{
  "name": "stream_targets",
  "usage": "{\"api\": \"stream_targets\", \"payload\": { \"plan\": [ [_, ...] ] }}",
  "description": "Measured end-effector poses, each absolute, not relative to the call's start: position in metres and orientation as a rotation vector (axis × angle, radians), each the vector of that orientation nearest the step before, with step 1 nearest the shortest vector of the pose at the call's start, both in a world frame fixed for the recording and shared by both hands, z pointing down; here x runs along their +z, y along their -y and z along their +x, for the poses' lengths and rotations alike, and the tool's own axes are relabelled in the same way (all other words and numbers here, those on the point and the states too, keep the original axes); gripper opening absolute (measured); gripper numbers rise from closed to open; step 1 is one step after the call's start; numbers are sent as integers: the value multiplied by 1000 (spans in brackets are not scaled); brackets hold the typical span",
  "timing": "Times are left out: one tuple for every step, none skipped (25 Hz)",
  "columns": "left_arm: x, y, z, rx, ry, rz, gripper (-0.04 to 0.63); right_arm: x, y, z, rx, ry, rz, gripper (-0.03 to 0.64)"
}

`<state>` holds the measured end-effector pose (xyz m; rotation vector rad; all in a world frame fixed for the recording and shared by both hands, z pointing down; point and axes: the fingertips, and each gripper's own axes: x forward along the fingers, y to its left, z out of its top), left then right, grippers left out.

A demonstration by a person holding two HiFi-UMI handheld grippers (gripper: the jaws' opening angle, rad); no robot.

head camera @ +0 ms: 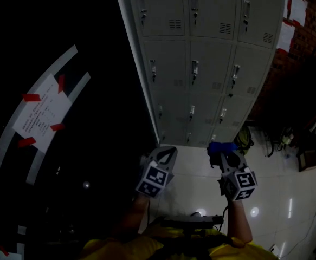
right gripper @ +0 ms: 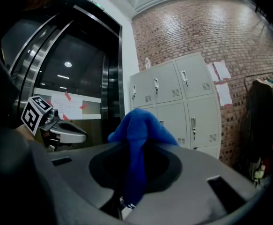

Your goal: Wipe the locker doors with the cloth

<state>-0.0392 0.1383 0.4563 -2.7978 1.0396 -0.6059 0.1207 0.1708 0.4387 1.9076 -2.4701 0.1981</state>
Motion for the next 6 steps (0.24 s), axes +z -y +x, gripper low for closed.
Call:
{"api": "stream_targets", "payload": {
  "plan": [
    [457,-141,-42,-607,-1033,-2801,-8,438,-173,118,198,2467,1916,64],
    [459,-143,-46,-612,-1031,-2806,-8,437,-175,114,198,2467,1919,64],
    [462,-145,-49,-621,-1031,-2810,-8,436,-177,110,198,2468,1918,64],
    [464,-146,-54,-631,-1032,-2813,-8,436,-179,105,198,2468,1914,64],
    [467,-148,-58,-640,-1033,-2814,-8,436,-181,100,198,2468,1910,64],
    [469,-149,-61,-649,-1035,-2815,-8,437,-183,96,198,2467,1905,64]
  ]
}}
